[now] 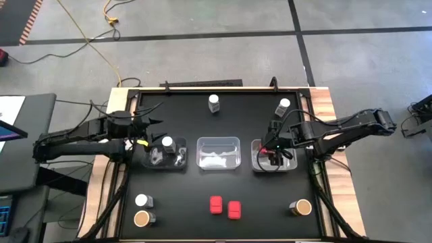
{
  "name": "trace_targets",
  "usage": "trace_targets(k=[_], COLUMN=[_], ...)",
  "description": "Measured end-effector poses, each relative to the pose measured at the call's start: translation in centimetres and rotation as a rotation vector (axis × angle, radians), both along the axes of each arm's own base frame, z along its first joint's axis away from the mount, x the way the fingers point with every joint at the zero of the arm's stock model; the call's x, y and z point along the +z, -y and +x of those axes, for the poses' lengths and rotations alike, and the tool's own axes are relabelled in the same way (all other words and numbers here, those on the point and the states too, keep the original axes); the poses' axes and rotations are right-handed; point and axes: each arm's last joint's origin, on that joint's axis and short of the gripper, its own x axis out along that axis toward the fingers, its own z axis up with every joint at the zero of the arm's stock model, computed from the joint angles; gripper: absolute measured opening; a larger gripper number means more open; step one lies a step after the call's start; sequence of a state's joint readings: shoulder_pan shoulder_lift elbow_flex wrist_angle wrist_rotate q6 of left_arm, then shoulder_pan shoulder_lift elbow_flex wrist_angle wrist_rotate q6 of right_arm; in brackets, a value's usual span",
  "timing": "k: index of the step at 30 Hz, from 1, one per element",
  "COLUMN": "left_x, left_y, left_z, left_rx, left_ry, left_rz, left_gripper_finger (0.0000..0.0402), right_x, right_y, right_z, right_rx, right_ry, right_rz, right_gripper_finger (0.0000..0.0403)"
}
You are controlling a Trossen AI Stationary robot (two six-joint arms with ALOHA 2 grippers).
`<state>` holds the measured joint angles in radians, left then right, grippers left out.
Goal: Sort spices by type
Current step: Put the top red seasoning can into the white bin
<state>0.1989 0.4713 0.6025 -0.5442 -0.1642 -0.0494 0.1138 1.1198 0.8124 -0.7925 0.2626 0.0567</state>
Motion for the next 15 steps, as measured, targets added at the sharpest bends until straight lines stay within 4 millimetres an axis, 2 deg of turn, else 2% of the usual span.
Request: trace_targets(k=[9,15], left_x=[0.0,0.0], left_y=[0.0,0.0], left_z=[0.0,0.0], left_rx=[0.000,0.000], left_ry=[0.000,0.000], left_rz=[0.000,-0.001], left_gripper_finger=[0.0271,0.0271], right_x=[0.0,0.1], right_y=[-1.1,-1.0], right_z=[-0.1,0.0], right_rx=[0.046,0.102], right_ry=[0.002,-0.002], right_rz=[0.005,-0.075], right_gripper_finger=[0.0368,0.0368])
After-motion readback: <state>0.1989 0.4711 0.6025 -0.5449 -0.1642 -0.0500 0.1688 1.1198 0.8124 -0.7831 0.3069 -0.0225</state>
